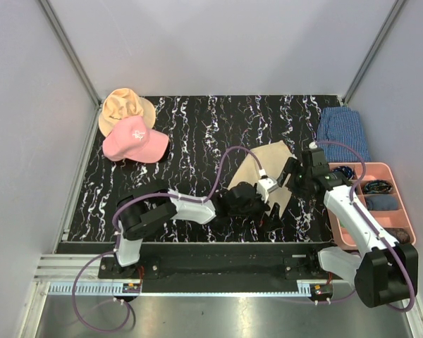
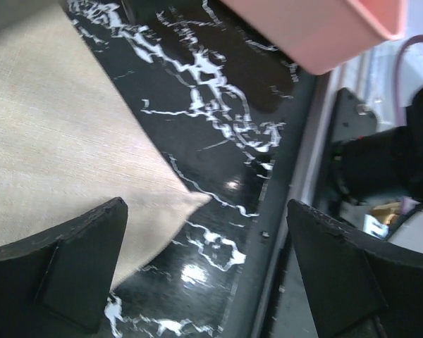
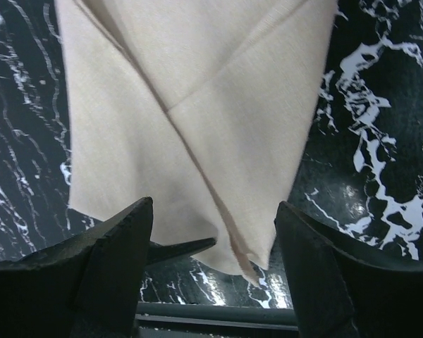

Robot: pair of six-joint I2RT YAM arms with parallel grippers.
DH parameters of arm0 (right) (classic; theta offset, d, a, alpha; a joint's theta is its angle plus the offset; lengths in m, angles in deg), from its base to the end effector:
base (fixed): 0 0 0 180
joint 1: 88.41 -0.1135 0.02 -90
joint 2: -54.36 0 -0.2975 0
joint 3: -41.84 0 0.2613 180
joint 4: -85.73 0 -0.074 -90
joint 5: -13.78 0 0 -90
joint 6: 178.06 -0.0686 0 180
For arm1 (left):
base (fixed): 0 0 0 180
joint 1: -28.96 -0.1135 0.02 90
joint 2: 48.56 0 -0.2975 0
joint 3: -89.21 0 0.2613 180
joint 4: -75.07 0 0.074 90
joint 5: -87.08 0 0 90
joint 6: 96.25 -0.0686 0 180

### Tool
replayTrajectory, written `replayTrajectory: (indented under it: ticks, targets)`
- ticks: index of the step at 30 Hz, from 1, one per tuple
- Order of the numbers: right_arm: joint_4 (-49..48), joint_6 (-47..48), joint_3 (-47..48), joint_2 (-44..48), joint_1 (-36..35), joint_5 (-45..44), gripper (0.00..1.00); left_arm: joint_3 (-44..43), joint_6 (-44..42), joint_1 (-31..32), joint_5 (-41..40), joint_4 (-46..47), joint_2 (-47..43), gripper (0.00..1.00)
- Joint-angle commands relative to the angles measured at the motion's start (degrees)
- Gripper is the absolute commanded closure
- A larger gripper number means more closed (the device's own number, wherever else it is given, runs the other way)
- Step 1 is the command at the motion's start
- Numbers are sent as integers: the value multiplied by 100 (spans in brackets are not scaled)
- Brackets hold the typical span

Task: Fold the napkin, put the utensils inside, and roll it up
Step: Fold the napkin

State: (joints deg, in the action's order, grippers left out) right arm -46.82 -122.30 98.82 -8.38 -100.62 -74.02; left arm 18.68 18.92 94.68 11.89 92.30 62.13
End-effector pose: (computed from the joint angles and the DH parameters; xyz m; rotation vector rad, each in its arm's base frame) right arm 0.2233 0.0510 0.2376 0.4694 2.4965 0.3780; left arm 0.1707 -0.4211 0.1686 0.9340 1.9850 -1.2315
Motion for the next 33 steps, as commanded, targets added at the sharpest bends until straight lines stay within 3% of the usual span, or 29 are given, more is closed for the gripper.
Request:
replayTrajectory:
  ticks: [1, 5, 8, 15, 20, 33]
  targets:
    - [301, -206, -344, 200, 131, -35, 21, 407, 102, -6, 67, 518, -1003, 1]
    - [274, -399, -705, 69, 140, 149, 21, 1075, 207, -383, -258, 422, -1716, 1]
    - [178, -504, -907, 7, 148, 193, 22, 1628, 383, -1128, -670, 404, -2270, 1]
    - [-156, -531, -925, -536, 157, 167, 22, 1490, 120, -2053, -1435, -922, -2395, 5]
    - [-761, -671, -977, -1011, 157, 535, 22, 1726, 603, -2703, -1183, -643, -2237, 12]
    - [-1510, -1006, -1470, -1363, 157, 1265, 29, 2385, 832, -3442, -1419, -1160, -3061, 12]
